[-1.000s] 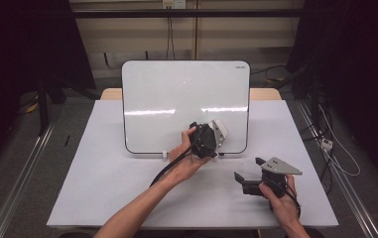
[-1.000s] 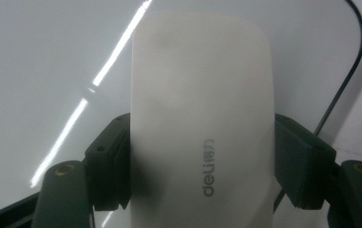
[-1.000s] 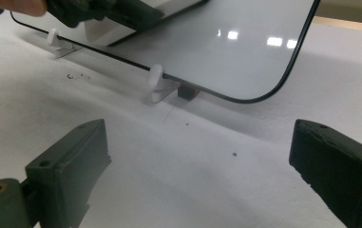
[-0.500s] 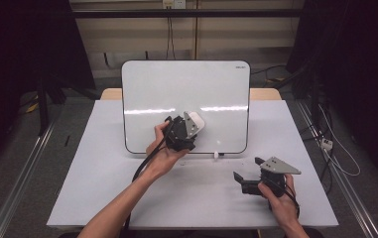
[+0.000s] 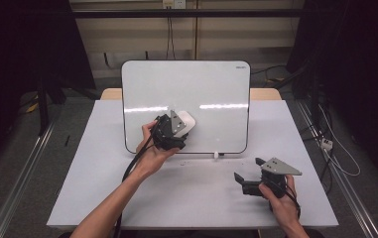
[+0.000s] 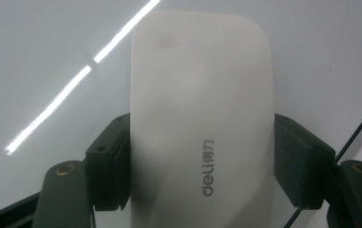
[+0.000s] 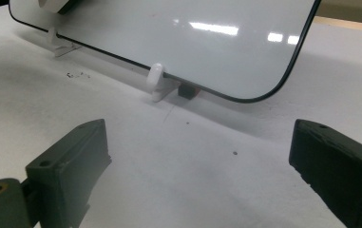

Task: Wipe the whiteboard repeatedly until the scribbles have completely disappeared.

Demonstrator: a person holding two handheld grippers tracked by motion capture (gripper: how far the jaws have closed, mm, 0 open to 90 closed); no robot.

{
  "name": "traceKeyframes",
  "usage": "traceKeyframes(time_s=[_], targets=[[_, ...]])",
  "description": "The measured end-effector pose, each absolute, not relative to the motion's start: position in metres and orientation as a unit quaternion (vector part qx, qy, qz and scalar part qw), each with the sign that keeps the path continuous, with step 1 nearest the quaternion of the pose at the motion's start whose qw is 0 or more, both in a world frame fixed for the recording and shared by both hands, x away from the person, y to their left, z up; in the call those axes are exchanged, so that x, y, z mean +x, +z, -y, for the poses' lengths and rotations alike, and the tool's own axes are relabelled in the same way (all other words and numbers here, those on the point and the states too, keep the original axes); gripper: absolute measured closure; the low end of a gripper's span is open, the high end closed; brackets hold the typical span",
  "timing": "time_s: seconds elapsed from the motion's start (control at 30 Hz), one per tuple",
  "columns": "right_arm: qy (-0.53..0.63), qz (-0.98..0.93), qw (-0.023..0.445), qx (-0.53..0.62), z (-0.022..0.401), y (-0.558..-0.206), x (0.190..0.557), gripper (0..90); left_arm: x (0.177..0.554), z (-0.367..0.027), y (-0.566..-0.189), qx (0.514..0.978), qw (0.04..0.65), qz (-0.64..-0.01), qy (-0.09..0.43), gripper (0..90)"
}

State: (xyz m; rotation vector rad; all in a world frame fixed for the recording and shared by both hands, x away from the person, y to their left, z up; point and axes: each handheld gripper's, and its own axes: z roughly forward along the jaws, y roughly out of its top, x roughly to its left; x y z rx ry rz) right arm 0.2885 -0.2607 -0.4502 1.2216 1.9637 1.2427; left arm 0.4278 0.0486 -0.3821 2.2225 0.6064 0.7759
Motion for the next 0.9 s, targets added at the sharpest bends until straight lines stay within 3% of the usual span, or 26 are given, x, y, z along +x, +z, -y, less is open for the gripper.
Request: traceKeyframes(time_s=[0.47,0.9], targets=[[0.458,-0.723,0.254,0.450,0.261,-0.451,0.289,5.8,0.432,-0.067,-0.378,0.849,0.349,-0.251,0.308,30.4],[0.456,-0.726,0.253,0.449,0.258,-0.451,0.289,5.8,0.422,-0.092,-0.359,0.827,0.389,-0.262,0.310,30.4]])
